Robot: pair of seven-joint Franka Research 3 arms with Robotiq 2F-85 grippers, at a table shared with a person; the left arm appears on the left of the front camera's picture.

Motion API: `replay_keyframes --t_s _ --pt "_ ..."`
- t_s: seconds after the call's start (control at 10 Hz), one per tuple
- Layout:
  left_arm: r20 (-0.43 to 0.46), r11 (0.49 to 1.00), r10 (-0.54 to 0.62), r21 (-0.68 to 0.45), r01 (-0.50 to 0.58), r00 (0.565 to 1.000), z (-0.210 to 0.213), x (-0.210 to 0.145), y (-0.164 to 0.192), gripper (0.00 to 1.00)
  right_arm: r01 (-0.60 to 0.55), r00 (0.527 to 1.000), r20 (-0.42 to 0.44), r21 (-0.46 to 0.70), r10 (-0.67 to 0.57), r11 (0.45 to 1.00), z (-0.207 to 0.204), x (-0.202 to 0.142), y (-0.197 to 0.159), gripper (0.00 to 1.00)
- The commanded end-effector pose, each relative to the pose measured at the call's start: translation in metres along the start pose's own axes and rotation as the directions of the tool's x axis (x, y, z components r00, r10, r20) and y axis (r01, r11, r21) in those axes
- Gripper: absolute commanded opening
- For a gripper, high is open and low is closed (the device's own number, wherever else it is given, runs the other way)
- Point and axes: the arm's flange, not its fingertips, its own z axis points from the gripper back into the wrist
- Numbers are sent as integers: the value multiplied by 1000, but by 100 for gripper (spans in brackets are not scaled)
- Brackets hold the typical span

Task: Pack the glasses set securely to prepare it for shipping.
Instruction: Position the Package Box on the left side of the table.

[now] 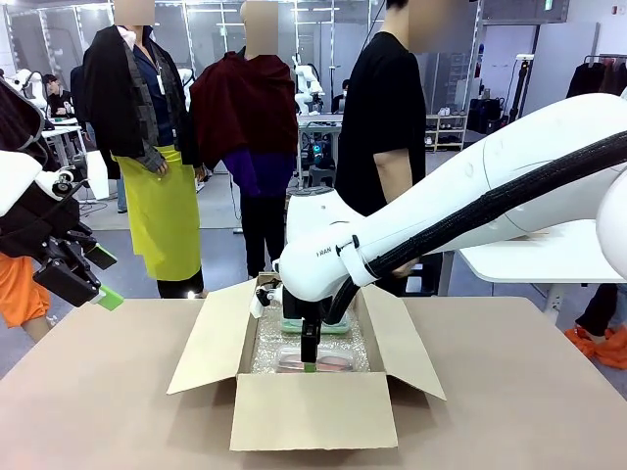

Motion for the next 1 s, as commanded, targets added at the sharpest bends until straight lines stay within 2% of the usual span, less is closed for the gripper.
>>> replay_keyframes --t_s 0.0,0.1,0.2,0.4,0.7,0.9 --pt "0 1000 0 0 0 1000 0 0 0 100 34 997 65 -1 -34 999 25 0 0 100" --pt "-13 997 67 39 -66 998 1 6 14 100 75 995 71 -7 -75 997 51 -7 3 100" --pt "-16 994 111 5 -111 994 -1 9 25 100 114 990 78 7 -114 993 77 -17 10 100" --pt "-17 981 195 14 -194 981 -5 12 44 100 214 966 147 -4 -211 977 128 -50 22 100" --pt "-11 913 398 -91 -397 917 -24 6 77 100 399 868 315 21 -385 917 177 -127 46 100" --pt "-20 870 474 -142 -471 880 -42 -6 95 100 491 825 337 -28 -454 871 214 -170 75 100"
